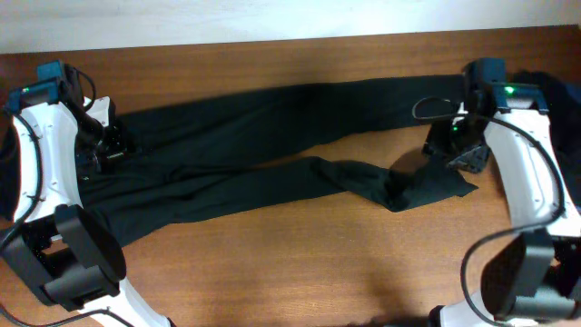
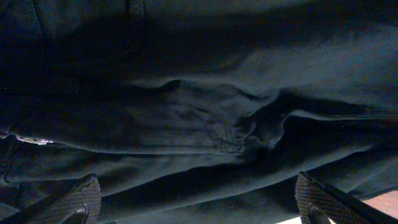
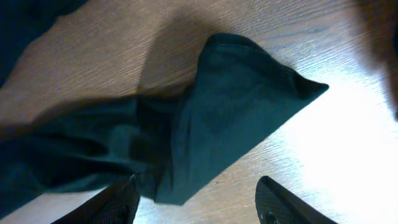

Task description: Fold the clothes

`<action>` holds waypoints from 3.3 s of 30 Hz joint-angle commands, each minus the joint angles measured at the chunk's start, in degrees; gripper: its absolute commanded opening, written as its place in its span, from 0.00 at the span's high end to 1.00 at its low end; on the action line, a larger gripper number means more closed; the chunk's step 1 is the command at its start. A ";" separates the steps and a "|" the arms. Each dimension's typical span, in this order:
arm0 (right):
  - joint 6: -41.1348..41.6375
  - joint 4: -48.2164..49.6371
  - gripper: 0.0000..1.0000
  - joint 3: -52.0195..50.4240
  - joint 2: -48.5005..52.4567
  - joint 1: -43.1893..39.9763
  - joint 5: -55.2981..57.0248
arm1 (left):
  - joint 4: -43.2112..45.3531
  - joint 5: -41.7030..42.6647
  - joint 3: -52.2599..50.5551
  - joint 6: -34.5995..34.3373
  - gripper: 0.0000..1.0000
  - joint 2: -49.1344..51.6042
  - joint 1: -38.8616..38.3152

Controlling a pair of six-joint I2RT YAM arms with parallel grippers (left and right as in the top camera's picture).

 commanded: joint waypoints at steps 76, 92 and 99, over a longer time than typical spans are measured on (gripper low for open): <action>10.19 17.46 0.96 -0.55 -2.03 2.01 2.14 | -0.04 0.00 0.24 1.09 0.01 -1.51 0.00; 6.14 37.13 0.96 -31.30 -22.03 -3.82 -5.29 | -0.04 0.00 0.24 1.09 0.01 -1.51 0.00; -0.79 42.29 0.96 -39.39 -22.05 -9.94 -13.75 | -0.04 0.00 0.24 1.09 0.01 -1.51 0.00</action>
